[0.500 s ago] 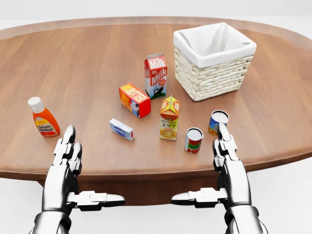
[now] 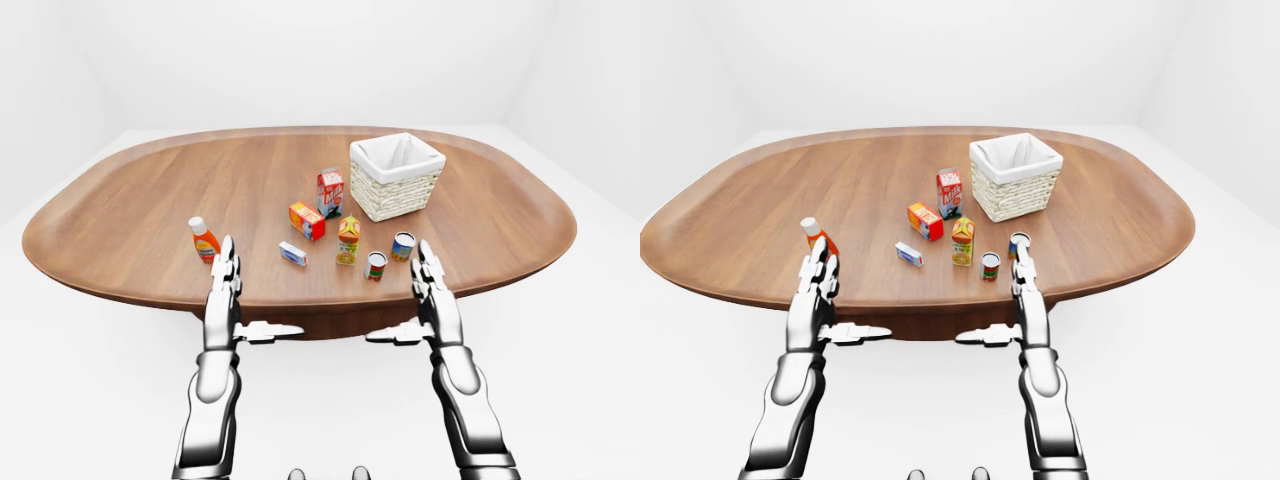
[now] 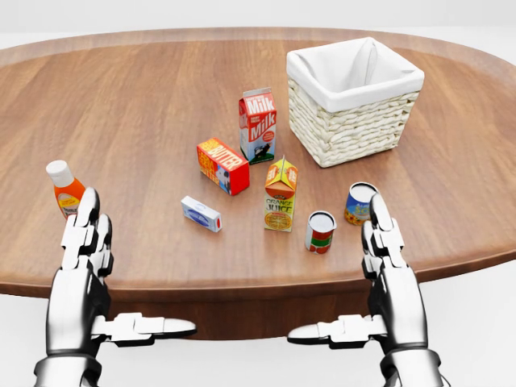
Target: Pick up the alphabet soup and the tomato sauce, and put them in the basket.
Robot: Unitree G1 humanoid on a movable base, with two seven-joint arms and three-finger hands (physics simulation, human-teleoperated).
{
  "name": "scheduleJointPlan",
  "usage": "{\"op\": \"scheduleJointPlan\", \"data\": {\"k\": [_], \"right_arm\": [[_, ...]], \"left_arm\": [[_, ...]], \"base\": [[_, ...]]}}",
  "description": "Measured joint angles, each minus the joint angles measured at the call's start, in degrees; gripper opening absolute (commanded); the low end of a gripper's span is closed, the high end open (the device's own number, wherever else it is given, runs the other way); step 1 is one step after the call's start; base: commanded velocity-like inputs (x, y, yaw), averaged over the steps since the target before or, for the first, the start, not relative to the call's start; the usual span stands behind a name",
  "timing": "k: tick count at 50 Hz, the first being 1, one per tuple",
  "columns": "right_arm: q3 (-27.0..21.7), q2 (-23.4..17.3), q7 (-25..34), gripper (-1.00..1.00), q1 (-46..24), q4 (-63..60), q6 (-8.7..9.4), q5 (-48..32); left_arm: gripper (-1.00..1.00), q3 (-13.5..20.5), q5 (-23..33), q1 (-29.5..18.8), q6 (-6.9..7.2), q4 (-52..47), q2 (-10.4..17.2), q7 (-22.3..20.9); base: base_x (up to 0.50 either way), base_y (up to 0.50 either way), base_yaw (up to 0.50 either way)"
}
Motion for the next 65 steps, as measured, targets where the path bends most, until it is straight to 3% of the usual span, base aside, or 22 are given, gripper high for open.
{"op": "scheduleJointPlan", "data": {"k": [29,65], "right_arm": [[0.5,0.6,-0.5,1.00,5.0,-14.4,0.00,-1.2],[0.3,0.7,-0.9,1.00,5.7,-17.4,0.00,-1.1]], "left_arm": [[1.00,-1.0,7.7,4.2,0.00,-14.1,-0.5,2.0],[1.00,-1.2,9.3,5.0,0.00,-17.2,-0.6,2.3]], "base": [[0.00,0.00,0.00],[0.12,0.00,0.00]]}}
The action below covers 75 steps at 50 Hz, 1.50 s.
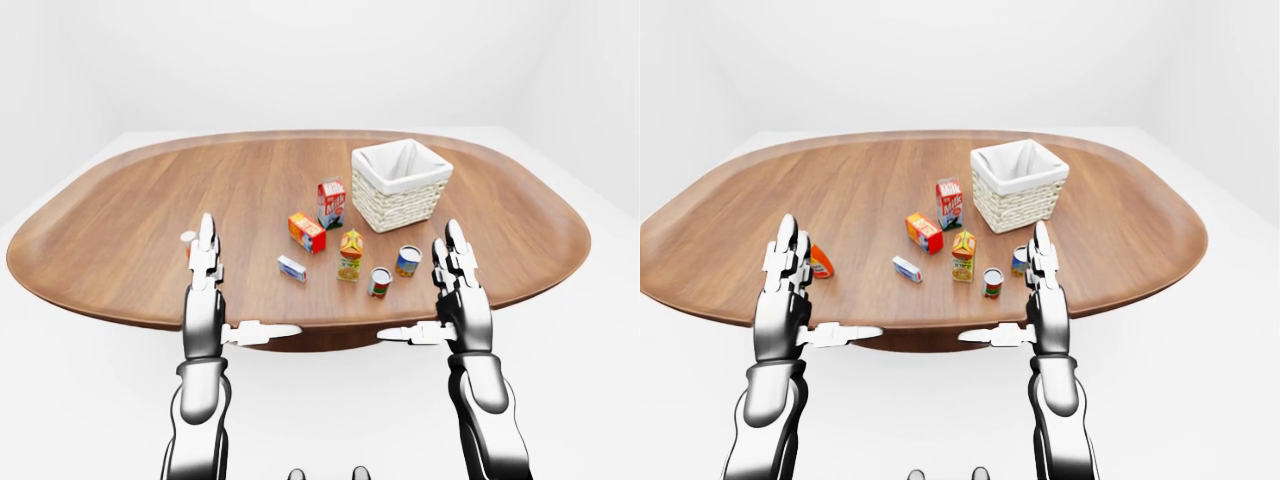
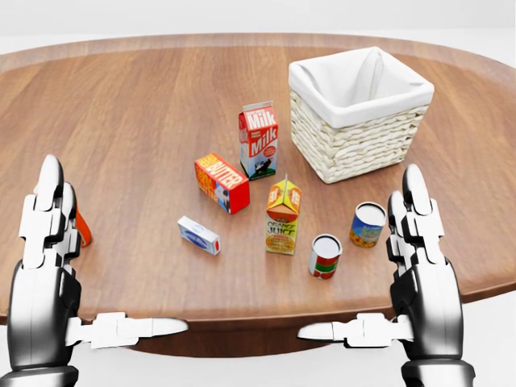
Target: Pick up the alphabet soup and the tomato sauce, and put them in the basket.
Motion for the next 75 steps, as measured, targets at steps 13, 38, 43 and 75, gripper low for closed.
{"op": "scheduleJointPlan", "data": {"k": [13,38,43,75], "right_arm": [[0.1,0.0,0.1,1.00,0.1,-0.1,0.00,0.0],[0.2,0.0,0.3,1.00,0.2,0.2,0.00,0.0],[0.2,0.0,0.3,1.00,0.1,0.4,0.00,0.0],[0.2,0.0,0.4,1.00,0.1,0.6,0.00,0.0]], "left_arm": [[1.00,-0.2,0.0,0.0,0.00,0.1,0.0,-0.3],[1.00,-0.4,0.0,0.1,0.00,0.0,0.0,-0.5],[1.00,-0.4,0.0,0.0,0.00,0.0,0.0,-0.6],[1.00,-0.5,-0.2,0.0,0.00,0.1,0.0,-0.7]], "base": [[0.23,0.00,0.00],[0.24,0.00,0.00],[0.24,0.00,0.00],[0.24,0.00,0.00]]}}
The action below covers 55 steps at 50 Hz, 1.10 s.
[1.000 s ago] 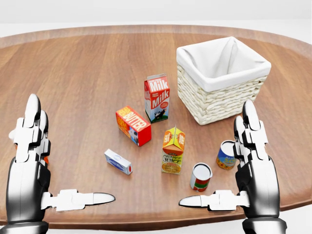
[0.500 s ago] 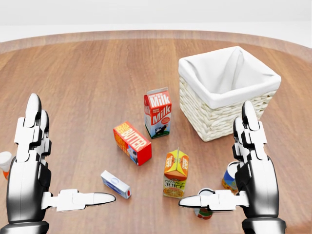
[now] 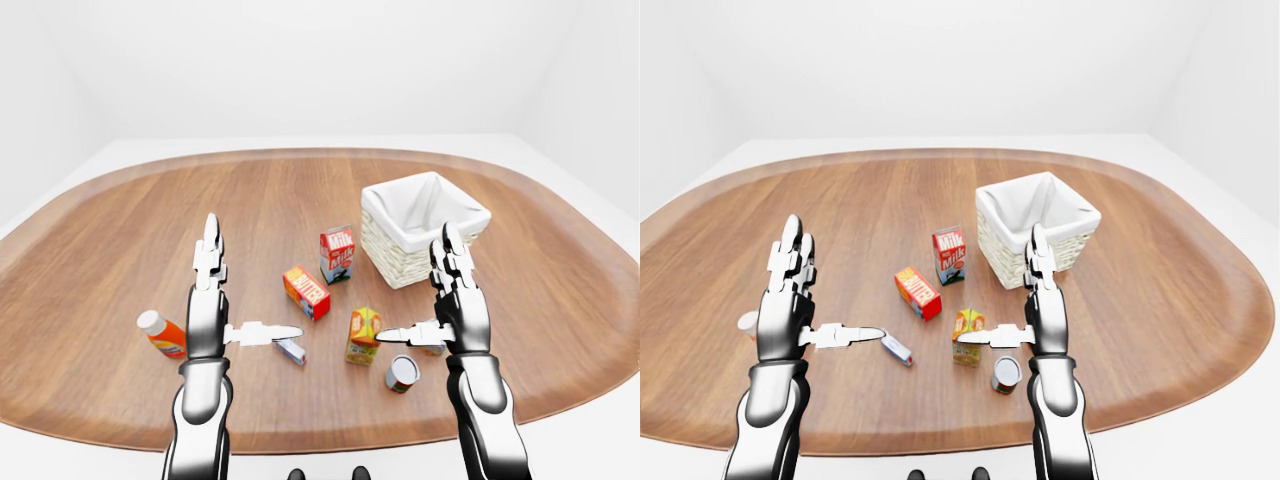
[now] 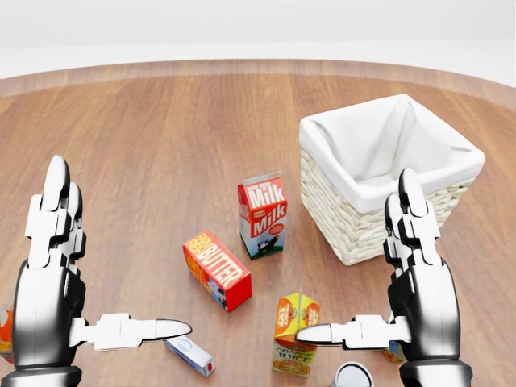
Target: Pick up the alphabet soup and the tomato sauce, and put them in the basket.
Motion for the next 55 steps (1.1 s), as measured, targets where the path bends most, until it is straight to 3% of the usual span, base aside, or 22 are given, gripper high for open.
{"op": "scheduleJointPlan", "data": {"k": [28,55], "right_arm": [[0.1,0.0,0.1,1.00,0.0,0.3,0.00,0.0],[-0.3,-0.1,0.0,1.00,-0.1,0.7,0.00,0.0]], "left_arm": [[1.00,-0.1,-0.1,-0.1,0.00,0.2,0.0,-0.1],[1.00,-0.5,-0.3,-0.7,0.00,2.2,0.1,-0.8]], "base": [[0.24,0.00,0.00],[0.00,0.00,0.00]]}}
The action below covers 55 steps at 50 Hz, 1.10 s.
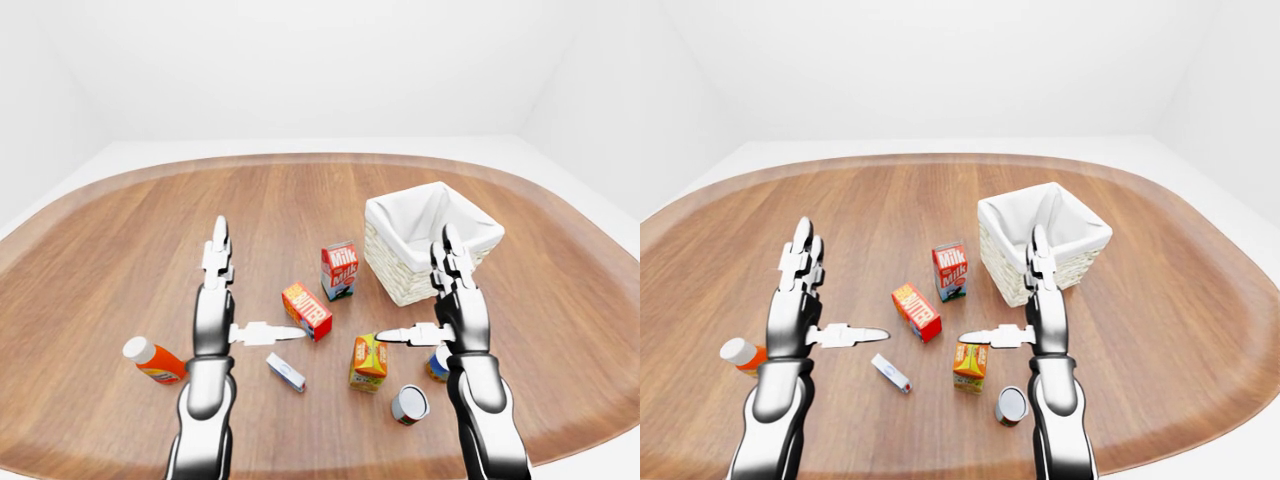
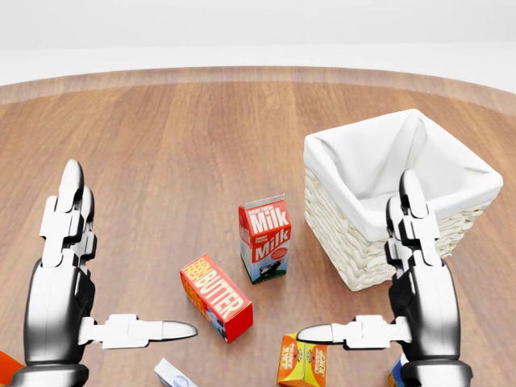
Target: Pick up the alphabet soup and the tomato sauce, and put them in the basket.
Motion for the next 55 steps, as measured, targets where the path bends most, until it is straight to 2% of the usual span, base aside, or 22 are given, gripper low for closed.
{"op": "scheduleJointPlan", "data": {"k": [11,33,55], "right_arm": [[-2.1,-0.7,0.2,1.00,-0.4,0.6,0.00,-2.0],[-8.0,-1.9,2.1,1.00,2.3,0.7,0.00,-15.6],[-14.2,-1.5,0.1,1.00,5.2,-6.2,0.00,-36.2]], "left_arm": [[1.00,-0.3,0.6,-0.3,0.00,0.9,0.1,-0.2],[1.00,-0.5,1.0,-0.3,0.00,1.3,0.1,-0.5],[1.00,-0.6,1.3,-0.6,0.00,1.6,0.1,-0.6]], "base": [[0.00,0.00,0.00],[0.00,0.00,0.00],[0.00,0.00,0.00]]}}
